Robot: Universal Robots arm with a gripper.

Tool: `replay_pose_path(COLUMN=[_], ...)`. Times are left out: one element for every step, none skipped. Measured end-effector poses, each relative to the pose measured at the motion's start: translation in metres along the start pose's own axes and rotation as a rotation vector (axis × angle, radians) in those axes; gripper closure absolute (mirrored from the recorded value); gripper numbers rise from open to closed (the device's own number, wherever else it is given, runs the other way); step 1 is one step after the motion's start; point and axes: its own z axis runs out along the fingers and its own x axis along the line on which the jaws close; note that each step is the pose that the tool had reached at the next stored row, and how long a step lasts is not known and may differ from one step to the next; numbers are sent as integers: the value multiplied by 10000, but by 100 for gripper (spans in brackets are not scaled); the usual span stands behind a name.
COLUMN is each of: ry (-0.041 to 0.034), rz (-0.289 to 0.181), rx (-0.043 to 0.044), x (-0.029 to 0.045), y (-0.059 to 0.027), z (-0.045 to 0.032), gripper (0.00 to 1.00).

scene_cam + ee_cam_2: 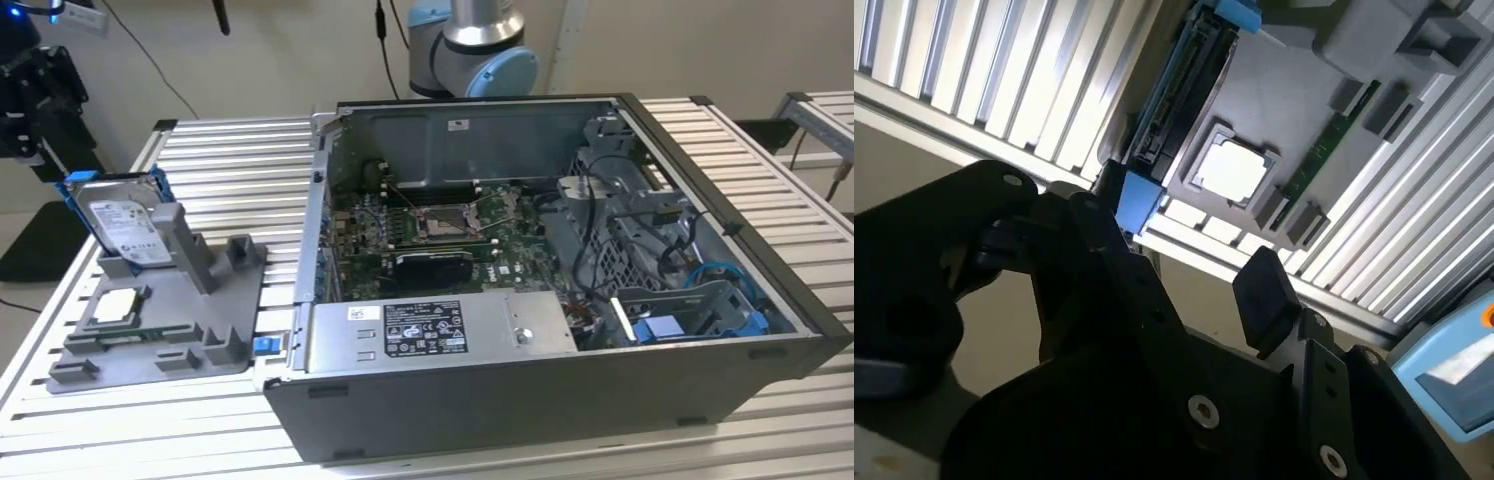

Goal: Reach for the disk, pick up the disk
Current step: 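Pick up the disk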

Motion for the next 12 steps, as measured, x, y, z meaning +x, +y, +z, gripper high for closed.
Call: replay_pose_path(ry=[1, 2, 2, 1, -9, -34, -74, -111, -148, -190, -227, -260], rz=[0, 0, -1, 0, 0, 2, 1, 1, 2, 2, 4, 4], rx=[0, 0, 0, 1, 1, 1, -3, -8, -7, -9, -12, -13], x=[0, 0, 0, -1, -2, -2, -3, -3, -3, -4, -5, -5], y=[0, 0, 0, 0, 1, 2, 2, 4, 5, 6, 7, 8], z=[0, 0, 2, 4, 9, 17, 25, 32, 41, 50, 58, 67], gripper=[0, 0, 0, 0, 0, 0, 0, 0, 0, 0, 0, 0])
